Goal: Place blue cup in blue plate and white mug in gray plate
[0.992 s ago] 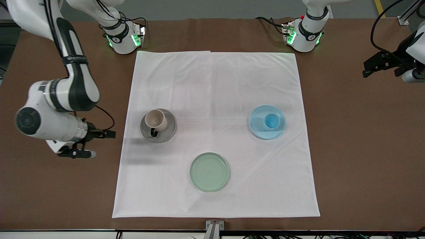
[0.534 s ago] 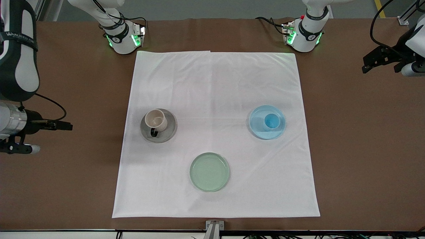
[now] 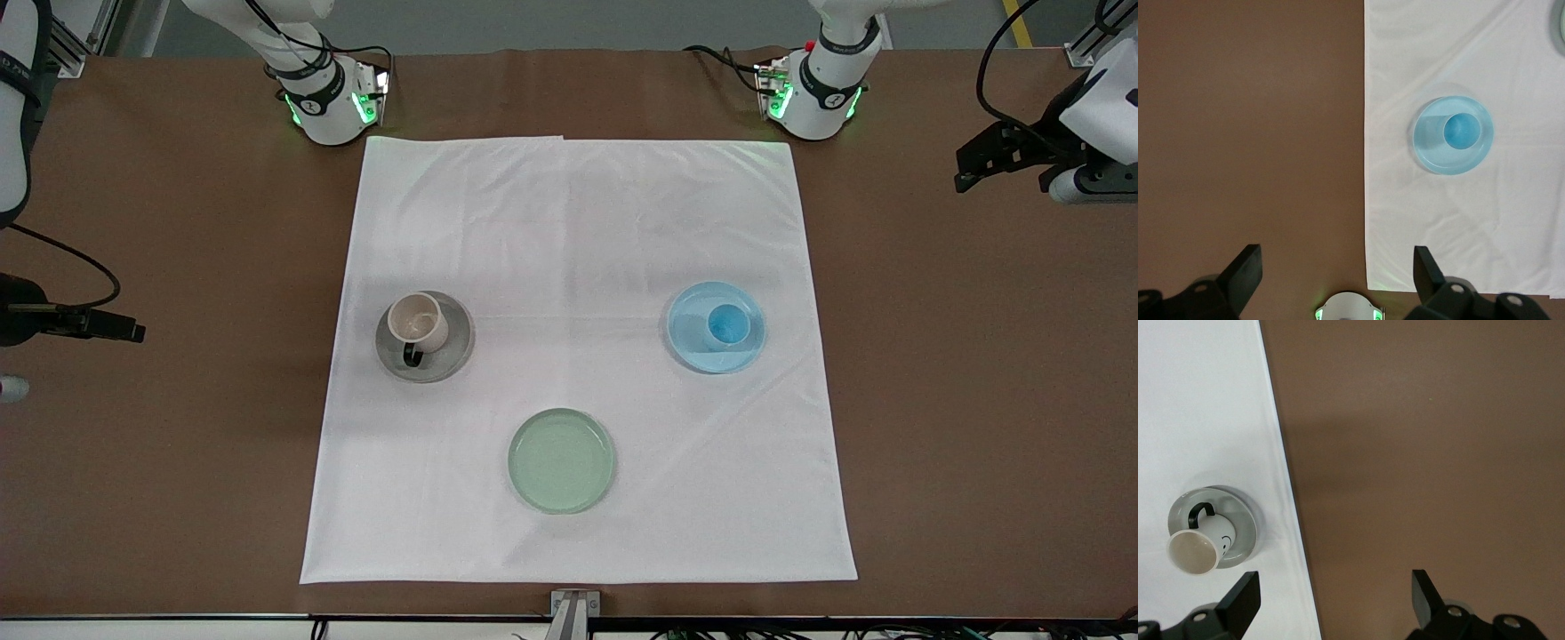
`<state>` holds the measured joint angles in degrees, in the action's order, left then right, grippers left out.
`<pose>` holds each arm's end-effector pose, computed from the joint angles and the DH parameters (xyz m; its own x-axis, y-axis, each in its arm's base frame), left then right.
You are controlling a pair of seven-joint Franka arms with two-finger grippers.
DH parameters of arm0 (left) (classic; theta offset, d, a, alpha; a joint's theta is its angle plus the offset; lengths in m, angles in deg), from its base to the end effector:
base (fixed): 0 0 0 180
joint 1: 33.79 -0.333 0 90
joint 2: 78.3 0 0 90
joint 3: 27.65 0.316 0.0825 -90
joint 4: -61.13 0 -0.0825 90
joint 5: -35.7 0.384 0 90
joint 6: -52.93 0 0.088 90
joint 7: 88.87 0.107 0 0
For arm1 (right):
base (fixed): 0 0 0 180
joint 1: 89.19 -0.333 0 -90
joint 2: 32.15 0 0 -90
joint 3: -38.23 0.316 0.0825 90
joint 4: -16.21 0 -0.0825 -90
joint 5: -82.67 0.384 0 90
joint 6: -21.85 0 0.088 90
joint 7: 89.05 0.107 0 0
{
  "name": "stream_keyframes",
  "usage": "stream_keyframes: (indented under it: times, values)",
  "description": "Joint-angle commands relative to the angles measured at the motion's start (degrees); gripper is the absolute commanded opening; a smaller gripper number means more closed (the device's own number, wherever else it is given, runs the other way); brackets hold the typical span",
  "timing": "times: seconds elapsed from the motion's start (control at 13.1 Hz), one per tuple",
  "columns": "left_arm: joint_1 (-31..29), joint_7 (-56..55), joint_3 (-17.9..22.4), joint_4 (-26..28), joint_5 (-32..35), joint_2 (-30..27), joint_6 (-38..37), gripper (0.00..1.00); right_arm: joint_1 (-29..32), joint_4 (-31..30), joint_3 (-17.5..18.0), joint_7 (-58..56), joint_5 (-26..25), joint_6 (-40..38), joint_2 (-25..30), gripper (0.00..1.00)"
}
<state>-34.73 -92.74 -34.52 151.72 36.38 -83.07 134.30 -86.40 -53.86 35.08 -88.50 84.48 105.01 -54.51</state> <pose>0.5096 -0.0545 0.6512 0.9965 -0.0327 -0.0765 -0.0348 -0.9990 -0.0270 0.6507 -0.0569 0.5405 0.9812 -0.1072 -0.1606 -0.1101 -0.9939 -0.0091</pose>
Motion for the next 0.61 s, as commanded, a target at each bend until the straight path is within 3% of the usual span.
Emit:
stream_keyframes:
  times: [0.0, 0.15, 0.53]
  values:
    - [0.42, -0.26, 0.37, 1.52, -0.85, -2.16, -0.06, 1.0, 0.37, 0.12, 0.95, -0.36, 0.03, -2.12, 2.74, 1.0]
    - [0.24, -0.17, 0.37, 1.43, -0.76, -2.52, 0.11, 1.0, -0.77, -4.08, 0.95, -0.46, 0.04, -2.92, 5.82, 1.0]
    - [-0.02, -0.17, 0.37, 1.34, -0.85, -2.34, 1.25, 1.0, -3.93, -18.32, -1.14, -0.55, -0.75, 4.11, 16.46, 1.0]
